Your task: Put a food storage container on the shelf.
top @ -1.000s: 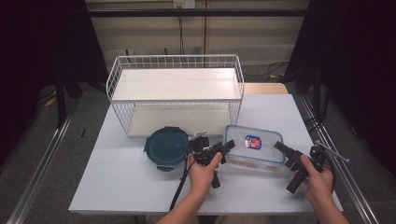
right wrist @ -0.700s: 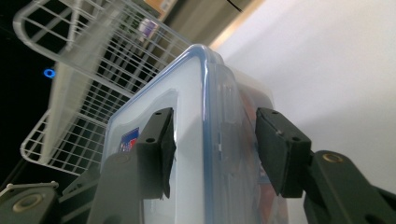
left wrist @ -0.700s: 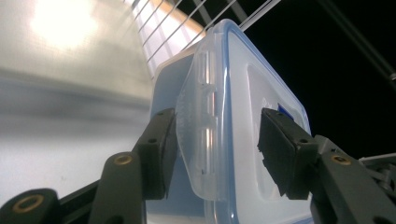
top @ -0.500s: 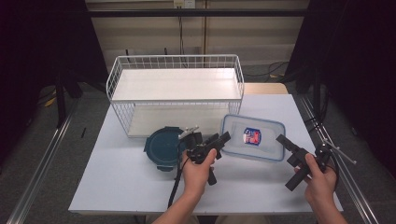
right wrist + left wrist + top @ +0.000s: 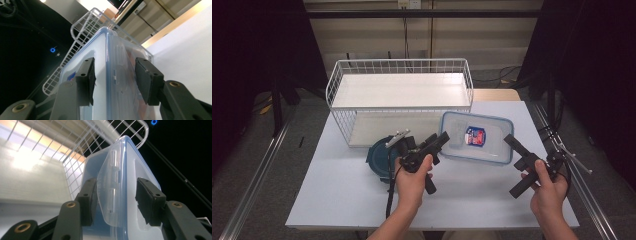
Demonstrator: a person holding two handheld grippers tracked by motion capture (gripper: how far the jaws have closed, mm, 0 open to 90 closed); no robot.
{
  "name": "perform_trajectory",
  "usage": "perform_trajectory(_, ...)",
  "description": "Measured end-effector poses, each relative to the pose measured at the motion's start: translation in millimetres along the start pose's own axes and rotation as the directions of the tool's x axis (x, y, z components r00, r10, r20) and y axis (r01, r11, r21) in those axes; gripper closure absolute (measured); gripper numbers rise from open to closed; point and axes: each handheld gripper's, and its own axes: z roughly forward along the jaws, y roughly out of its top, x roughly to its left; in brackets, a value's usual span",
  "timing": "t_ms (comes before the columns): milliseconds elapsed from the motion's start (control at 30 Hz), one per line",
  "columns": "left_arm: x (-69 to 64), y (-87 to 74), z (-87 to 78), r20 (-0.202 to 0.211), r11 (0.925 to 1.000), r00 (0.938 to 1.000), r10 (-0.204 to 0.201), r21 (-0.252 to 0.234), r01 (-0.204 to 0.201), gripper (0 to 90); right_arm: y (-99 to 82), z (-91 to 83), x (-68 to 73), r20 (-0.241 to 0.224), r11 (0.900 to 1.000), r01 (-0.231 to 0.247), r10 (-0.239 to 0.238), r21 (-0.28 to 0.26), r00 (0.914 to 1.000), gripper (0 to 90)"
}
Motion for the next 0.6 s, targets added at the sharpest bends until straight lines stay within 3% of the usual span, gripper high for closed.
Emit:
perform_trajectory(200,-5.1,7.7,-9.4,0.015,1.0,0.9999,-0.004,-0.005,0.004,53.4,2.9,0.2,12.3,-0.022,0.9998,0.007,-0.007,-0.018,0.9997,51.9)
perform_trajectory(233,-5.3,9.2,-11.4,0.017,0.9999,0.9998,0.013,-0.007,-0.013,53.6,3.1,0.4,14.3,-0.025,0.9997,0.005,-0.006,-0.025,0.9997,51.9)
perform_trajectory(267,-7.4,10.9,-12.3,0.016,0.9998,0.9999,0.0,-0.019,0.001,53.6,3.2,0.9,16.4,-0.03,0.9996,0.005,-0.006,-0.029,0.9995,51.9)
perform_trajectory(467,-7.8,22.1,-21.1,0.032,0.9991,0.9992,0.025,-0.036,-0.024,54.1,4.7,7.0,28.8,-0.052,0.9992,0.016,-0.018,-0.038,0.9985,52.0)
perform_trajectory(600,-13.7,30.2,-24.8,0.037,0.9981,0.9993,0.005,-0.062,-0.002,54.6,6.4,9.8,36.5,-0.068,0.9987,0.019,-0.022,-0.047,0.9974,52.0)
